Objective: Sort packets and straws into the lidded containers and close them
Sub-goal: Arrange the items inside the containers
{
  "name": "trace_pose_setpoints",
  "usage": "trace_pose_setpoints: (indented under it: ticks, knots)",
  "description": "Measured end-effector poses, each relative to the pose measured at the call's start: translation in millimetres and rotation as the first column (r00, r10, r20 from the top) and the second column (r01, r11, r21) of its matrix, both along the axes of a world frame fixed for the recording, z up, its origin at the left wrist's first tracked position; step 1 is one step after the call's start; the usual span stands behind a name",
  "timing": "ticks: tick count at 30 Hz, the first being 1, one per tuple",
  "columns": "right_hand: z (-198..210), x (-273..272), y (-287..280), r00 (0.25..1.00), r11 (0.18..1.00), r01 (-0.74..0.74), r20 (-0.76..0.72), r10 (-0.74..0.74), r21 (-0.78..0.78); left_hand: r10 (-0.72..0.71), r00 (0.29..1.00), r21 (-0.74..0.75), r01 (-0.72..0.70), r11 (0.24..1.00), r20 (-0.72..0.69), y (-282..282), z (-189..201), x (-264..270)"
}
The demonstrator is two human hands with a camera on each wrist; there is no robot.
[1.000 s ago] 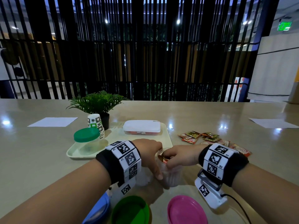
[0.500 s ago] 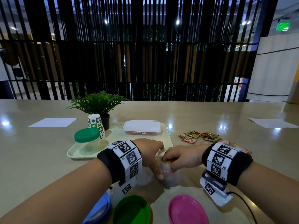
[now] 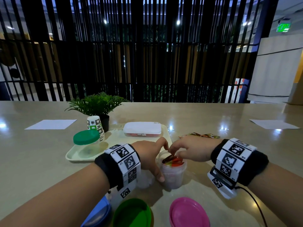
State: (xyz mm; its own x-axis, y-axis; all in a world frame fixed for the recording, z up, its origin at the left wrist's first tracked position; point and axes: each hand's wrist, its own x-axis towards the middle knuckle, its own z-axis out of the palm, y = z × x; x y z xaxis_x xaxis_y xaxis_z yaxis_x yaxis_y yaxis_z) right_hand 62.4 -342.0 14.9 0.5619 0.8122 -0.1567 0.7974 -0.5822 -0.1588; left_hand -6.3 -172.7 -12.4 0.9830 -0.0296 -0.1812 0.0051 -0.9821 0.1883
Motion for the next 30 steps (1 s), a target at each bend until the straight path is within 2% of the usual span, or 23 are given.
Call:
trace_pose_setpoints:
  ticks: [4, 9, 11, 13, 17, 24, 28, 30]
  knots:
    - [0, -3, 12, 0.990, 0.994, -0.029, 0.136, 0.043, -0.107, -0.041, 0.999, 0.100, 0.042, 0.994, -0.006, -2, 0, 2]
    - [-5, -7, 30, 0.946, 0.948, -0.083, 0.276, 0.173, -0.308, -0.107, 0.994, 0.171, 0.110, 0.979, -0.027, -5, 3, 1]
    - [-8, -6, 32, 0.938, 0.928, -0.091, 0.283, 0.202, -0.362, -0.123, 0.992, 0.182, 0.127, 0.975, -0.032, -5, 4, 2]
    - [-10, -5, 32, 0.953, 0.914, -0.090, 0.231, 0.194, -0.395, -0.126, 0.991, 0.190, 0.130, 0.973, -0.035, -5, 4, 2]
    - [-13, -4, 32, 0.976, 0.909, -0.082, 0.152, 0.157, -0.410, -0.115, 0.993, 0.207, 0.121, 0.971, -0.039, -5, 4, 2]
    - [-14, -4, 40, 0.946, 0.920, -0.015, 0.293, 0.140, -0.391, -0.108, 0.994, 0.195, 0.113, 0.974, -0.034, -5, 5, 4]
    - [-18, -5, 42, 0.936, 0.911, 0.002, 0.321, 0.143, -0.413, -0.106, 0.994, 0.190, 0.110, 0.976, -0.031, -4, 3, 6]
    - [-17, -4, 40, 0.948, 0.912, -0.002, 0.290, 0.132, -0.409, -0.100, 0.994, 0.202, 0.105, 0.974, -0.034, -4, 2, 6]
